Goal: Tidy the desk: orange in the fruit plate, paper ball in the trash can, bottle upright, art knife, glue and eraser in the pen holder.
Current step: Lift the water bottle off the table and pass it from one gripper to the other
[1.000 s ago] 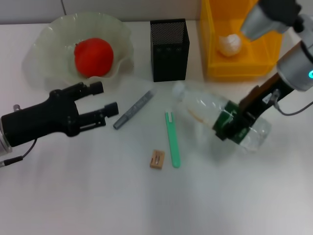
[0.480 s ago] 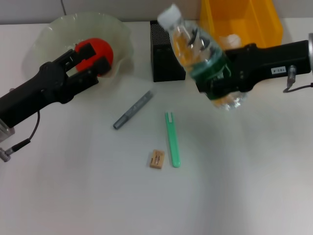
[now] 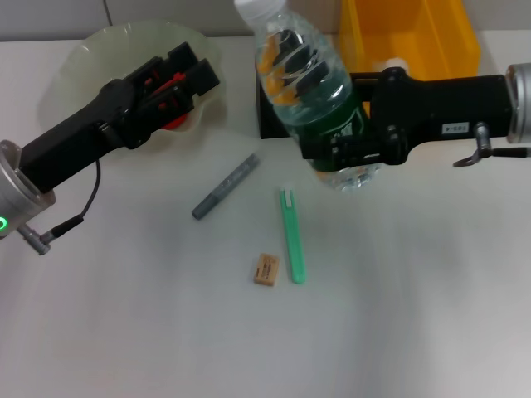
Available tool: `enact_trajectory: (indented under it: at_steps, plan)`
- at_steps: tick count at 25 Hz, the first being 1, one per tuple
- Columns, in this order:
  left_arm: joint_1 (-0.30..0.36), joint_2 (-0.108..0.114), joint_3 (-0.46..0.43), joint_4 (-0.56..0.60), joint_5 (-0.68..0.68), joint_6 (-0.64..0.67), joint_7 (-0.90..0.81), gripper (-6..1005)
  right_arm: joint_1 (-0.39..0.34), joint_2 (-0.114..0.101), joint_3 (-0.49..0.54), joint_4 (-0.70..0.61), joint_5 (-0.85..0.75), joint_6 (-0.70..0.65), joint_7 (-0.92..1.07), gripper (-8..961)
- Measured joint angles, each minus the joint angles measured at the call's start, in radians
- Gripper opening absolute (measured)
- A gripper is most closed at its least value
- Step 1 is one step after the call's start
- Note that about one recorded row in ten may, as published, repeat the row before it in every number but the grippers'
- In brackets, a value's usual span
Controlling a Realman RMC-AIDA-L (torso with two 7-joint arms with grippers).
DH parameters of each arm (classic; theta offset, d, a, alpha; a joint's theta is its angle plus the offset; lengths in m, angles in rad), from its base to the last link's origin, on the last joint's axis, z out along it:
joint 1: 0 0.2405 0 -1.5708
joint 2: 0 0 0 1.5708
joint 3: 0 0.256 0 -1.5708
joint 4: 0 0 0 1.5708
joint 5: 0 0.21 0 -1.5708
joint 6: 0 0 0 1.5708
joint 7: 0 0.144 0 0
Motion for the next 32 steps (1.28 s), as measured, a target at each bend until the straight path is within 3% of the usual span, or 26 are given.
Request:
enact_trajectory:
  at_steps: [16,22,32]
  plan:
    - [-0.056,-0.007,-0.001,-0.081,-0.012,0.028,0.07,798,0.068,0.003,-0.004,0.17,-0.001,0.017,-0.056,767]
    - [-0.06,-0.009,-0.001,-0.083,-0.013,0.035,0.092,797,0.077,0.004,-0.058,0.196,0.003,0.049,-0.056,767]
    - [-0.064,-0.01,0.006,-0.095,-0.014,0.033,0.128,796,0.087,0.005,-0.062,0.216,0.005,0.05,-0.056,768]
